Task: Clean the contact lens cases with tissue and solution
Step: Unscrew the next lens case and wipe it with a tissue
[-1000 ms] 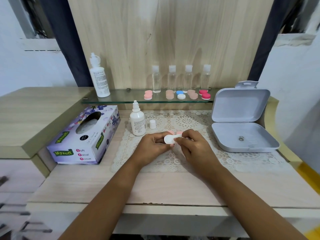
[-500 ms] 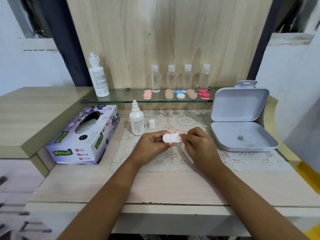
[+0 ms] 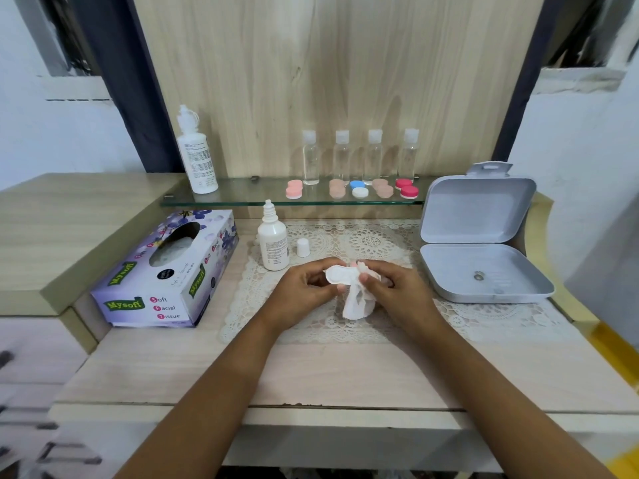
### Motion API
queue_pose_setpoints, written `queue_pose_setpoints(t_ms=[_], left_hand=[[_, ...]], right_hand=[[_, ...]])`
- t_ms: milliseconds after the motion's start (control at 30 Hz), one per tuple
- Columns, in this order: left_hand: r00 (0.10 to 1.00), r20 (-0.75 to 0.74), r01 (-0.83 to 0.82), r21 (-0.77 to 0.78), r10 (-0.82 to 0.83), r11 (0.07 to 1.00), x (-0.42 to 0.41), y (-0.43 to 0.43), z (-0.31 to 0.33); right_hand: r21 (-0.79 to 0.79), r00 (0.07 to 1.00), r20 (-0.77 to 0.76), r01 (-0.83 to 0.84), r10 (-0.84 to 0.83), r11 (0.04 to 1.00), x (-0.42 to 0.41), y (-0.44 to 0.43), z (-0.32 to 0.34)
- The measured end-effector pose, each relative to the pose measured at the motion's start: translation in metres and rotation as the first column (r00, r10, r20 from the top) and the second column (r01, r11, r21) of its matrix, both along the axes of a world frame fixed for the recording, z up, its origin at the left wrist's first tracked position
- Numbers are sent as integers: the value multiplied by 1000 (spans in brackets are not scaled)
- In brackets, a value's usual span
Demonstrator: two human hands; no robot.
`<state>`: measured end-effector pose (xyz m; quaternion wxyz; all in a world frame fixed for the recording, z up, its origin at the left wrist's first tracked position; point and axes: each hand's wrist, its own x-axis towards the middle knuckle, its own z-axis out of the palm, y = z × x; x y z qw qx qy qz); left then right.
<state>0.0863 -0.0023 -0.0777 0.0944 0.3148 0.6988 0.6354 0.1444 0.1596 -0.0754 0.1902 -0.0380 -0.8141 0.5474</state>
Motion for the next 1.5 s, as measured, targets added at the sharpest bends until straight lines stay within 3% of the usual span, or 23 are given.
queue_pose_setpoints(t_ms=[133,333,600,833,1000,1200,1333,1500], left_hand=[[1000,-17,0,-26,-1,1000,1,1,1],[994,-55,-102,-38,99,994,1,3,2],[958,-185,-260,-240,219,935,-7,2,-8],[900,-412,-332,-441,141,834,-9,3,-15],[896,-419,-351,-462,148,814,-9,4,-15],[915,-378,-320,-477,138,819,-7,2,-11],[924,-366,-300,-513,111,804,-5,0,-3],[914,-406,-297,-689,-12,661,-1,-6,5]], right_hand=[[-5,1000,-27,16,-16,1000,1,1,1],[110,997,-71,46,-39,993,3,2,0],[302,993,-108,74,-43,950,3,3,-3],[498,994,-102,95,-50,862,4,5,-5],[648,993,-78,115,-85,753,4,9,-10],[715,984,-112,176,-137,677,10,4,-11],[732,994,37,42,-101,680,13,1,-9],[703,996,-20,79,-92,707,7,6,-13]])
